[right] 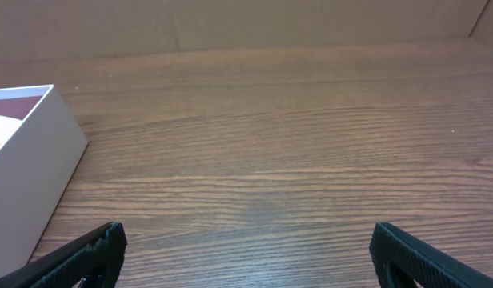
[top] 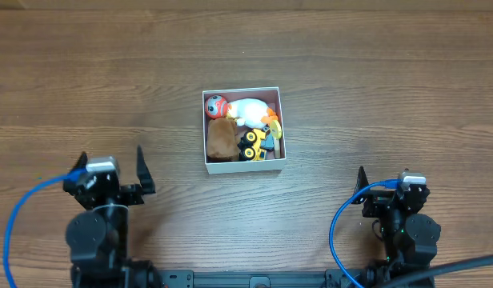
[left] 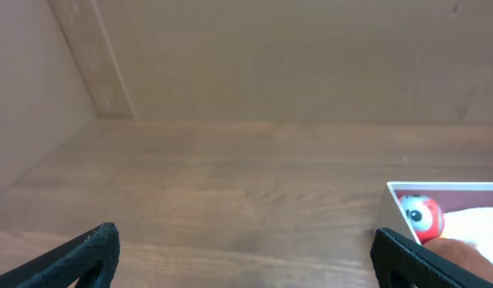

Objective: Pack container

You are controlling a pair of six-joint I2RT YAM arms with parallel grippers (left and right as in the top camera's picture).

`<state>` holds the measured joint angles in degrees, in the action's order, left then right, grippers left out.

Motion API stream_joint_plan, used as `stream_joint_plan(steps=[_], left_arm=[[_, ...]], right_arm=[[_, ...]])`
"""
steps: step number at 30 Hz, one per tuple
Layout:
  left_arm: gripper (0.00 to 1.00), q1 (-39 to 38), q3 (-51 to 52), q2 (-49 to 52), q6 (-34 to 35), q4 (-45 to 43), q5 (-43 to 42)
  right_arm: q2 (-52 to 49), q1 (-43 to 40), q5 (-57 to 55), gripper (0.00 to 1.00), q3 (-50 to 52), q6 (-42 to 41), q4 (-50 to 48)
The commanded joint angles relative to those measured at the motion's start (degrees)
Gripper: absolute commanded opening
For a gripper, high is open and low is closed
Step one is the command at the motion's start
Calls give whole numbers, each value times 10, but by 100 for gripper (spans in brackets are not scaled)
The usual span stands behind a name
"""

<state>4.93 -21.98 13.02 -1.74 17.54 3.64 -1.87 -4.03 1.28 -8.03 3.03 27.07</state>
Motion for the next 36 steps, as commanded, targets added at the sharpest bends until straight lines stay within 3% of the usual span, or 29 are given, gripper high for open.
stream_joint_plan(steps=[1, 13, 36], left_arm=[[100, 4, 66, -57, -6, -34, -34], [100, 3, 210, -128, -4, -122, -82], [100, 3, 211, -128, -4, -123, -77]], right_arm=[[7, 2, 3, 100, 3, 0, 5], [7, 2, 3, 100, 3, 0, 5], [7, 2, 3, 100, 3, 0, 5]])
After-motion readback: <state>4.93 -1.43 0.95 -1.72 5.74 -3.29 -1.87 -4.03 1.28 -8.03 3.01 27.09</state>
